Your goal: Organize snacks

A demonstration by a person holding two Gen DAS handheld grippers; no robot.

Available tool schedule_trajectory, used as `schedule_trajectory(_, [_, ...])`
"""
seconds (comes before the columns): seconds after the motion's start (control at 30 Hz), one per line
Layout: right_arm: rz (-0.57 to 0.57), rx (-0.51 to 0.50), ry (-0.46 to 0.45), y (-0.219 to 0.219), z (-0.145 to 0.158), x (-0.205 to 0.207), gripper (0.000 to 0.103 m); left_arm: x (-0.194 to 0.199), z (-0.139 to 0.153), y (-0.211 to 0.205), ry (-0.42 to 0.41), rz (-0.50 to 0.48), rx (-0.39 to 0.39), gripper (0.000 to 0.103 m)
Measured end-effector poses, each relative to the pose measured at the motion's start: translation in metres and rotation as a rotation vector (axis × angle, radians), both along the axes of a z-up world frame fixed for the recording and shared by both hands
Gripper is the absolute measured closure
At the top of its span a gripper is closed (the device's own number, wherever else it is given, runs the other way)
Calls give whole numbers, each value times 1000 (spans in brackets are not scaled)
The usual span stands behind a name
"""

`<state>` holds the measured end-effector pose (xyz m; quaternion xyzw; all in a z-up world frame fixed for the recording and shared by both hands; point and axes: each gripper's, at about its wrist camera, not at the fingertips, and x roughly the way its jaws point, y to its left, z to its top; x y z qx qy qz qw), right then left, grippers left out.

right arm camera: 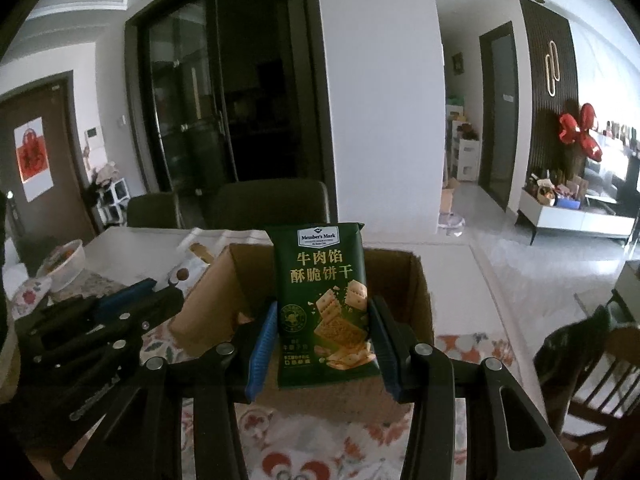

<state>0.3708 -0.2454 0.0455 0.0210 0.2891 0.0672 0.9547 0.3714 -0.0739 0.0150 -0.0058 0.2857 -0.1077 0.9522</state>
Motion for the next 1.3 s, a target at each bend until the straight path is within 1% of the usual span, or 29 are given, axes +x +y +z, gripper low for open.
schedule_trajectory(0.1, [5, -10, 18, -2, -3, 15, 57, 13, 0, -4, -1, 3, 21, 79])
schedule_trajectory(0.3, [10, -11, 51, -6, -14, 36, 57, 35, -8, -11, 24, -6, 52, 78])
schedule_trajectory(0.33, [9, -9, 57, -6, -15, 39, 57, 37, -9, -12, 22, -3, 60, 76])
schedule_trajectory(0.37, [10, -5, 63, -7, -17, 41, 57, 40, -11, -12, 22, 0, 70, 71])
schedule_trajectory(0.4, [10, -2, 70, -9, -19, 43, 56, 42, -13, -13, 25, 0, 77, 64])
schedule_trajectory(0.43, [5, -4, 82, -9, -21, 46, 56, 44, -15, -12, 27, 5, 79, 62])
schedule_trajectory(0.47, [0, -8, 91, -11, -23, 48, 55, 44, -16, -12, 26, 10, 86, 61])
schedule_trajectory(0.53, [-15, -18, 97, -12, -26, 48, 46, 42, -18, -12, 16, 16, 99, 60])
schedule_trajectory(0.6, [-26, -29, 91, -14, -26, 45, 44, 39, -19, -10, 11, 23, 111, 51])
schedule_trajectory(0.73, [-44, -38, 84, -13, -24, 36, 39, 27, -18, -5, -8, 45, 124, 41])
schedule_trajectory(0.77, [-48, -42, 80, -12, -23, 33, 38, 22, -17, -2, -14, 50, 123, 37])
schedule_trajectory(0.87, [-67, -58, 62, -9, -17, 17, 33, 8, -13, 7, -23, 59, 94, 31])
schedule_trajectory(0.9, [-69, -59, 56, -8, -15, 11, 28, 1, -11, 10, -28, 63, 87, 27])
schedule_trajectory(0.93, [-72, -58, 52, -6, -13, 6, 26, -4, -9, 12, -33, 66, 83, 25])
schedule_trajectory(1.07, [-78, -41, 42, -1, -6, -18, 26, -35, 0, 23, -79, 86, 83, 12])
schedule_trajectory(1.13, [-87, -37, 30, 1, -1, -33, 21, -54, 5, 27, -113, 107, 85, 8])
schedule_trajectory(1.2, [-104, -42, 9, 5, 4, -50, 19, -74, 10, 32, -151, 129, 102, 1])
schedule_trajectory(1.3, [-120, -35, -17, 9, 12, -79, 16, -99, 15, 39, -180, 148, 113, 0])
